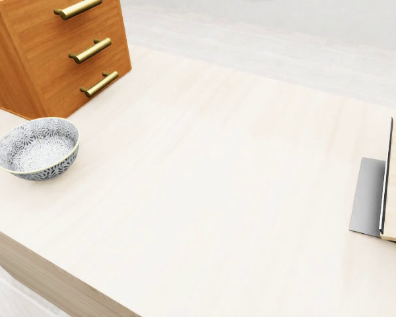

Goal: Put the wine bottle on the wine rack.

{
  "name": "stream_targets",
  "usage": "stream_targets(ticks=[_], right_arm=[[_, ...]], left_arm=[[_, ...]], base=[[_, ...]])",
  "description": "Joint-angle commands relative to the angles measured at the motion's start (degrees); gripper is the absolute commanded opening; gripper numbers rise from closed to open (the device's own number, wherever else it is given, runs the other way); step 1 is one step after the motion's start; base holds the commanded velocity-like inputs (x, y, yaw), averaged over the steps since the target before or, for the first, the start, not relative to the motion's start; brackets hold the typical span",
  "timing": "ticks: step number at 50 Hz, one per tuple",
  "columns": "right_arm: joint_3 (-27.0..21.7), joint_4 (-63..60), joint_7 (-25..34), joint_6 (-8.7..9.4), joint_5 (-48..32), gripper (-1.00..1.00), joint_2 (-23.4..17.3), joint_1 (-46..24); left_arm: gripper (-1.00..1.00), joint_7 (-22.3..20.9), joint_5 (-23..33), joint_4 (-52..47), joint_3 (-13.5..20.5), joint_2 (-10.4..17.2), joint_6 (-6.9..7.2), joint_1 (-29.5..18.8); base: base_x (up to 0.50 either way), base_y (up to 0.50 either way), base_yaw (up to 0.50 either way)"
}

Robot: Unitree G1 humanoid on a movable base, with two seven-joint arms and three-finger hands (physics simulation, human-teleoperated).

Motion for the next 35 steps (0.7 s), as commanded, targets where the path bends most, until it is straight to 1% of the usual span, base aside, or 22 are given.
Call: stream_targets(ticks=[1, 7, 10, 19, 21, 24, 32, 35], right_arm=[[-2.9, 2.1, -4.3, -0.01, 10.9, -1.00, -2.9, 2.0], [-2.5, 3.2, -4.4, -0.01, 14.0, -1.00, -4.1, 3.8], [-1.9, 3.2, -4.1, -0.01, 14.1, -1.00, -4.5, 5.1], [-3.3, 3.6, -4.0, -0.01, 16.4, -1.00, -5.8, 8.1], [-4.1, 3.2, -5.3, -0.01, 17.8, -1.00, -5.9, 8.6], [-5.0, 3.4, -4.9, -0.01, 18.9, -1.00, -5.7, 11.2], [-4.5, 3.0, -3.5, -0.01, 18.8, -1.00, -4.7, 14.4], [-5.8, 3.5, -3.5, -0.01, 19.7, -1.00, -4.5, 15.2]], left_arm=[[1.00, 0.2, 0.4, 1.3, -0.3, 0.2, 0.00, -0.4], [1.00, 0.6, 0.2, 1.0, -0.5, 0.4, 0.00, -0.5], [1.00, 0.7, 0.3, 1.1, -0.6, 0.5, 0.00, -0.5], [1.00, 0.6, 0.9, 1.7, -1.0, 0.4, 0.00, -0.3], [1.00, 0.7, 1.3, 2.0, -1.2, 0.4, 0.00, -0.3], [1.00, 0.6, 1.9, 2.6, -1.6, 0.2, 0.00, -0.1], [1.00, 0.9, 1.6, 1.8, -1.6, 0.5, 0.00, -0.2], [1.00, 0.9, 1.7, 2.1, -1.7, 0.4, 0.00, -0.2]], base=[[0.00, 0.00, 0.00], [0.00, 0.00, 0.00], [0.00, 0.00, 0.00], [0.00, 0.00, 0.00], [0.00, 0.00, 0.00], [0.00, 0.00, 0.00], [0.00, 0.00, 0.00], [0.00, 0.00, 0.00]])
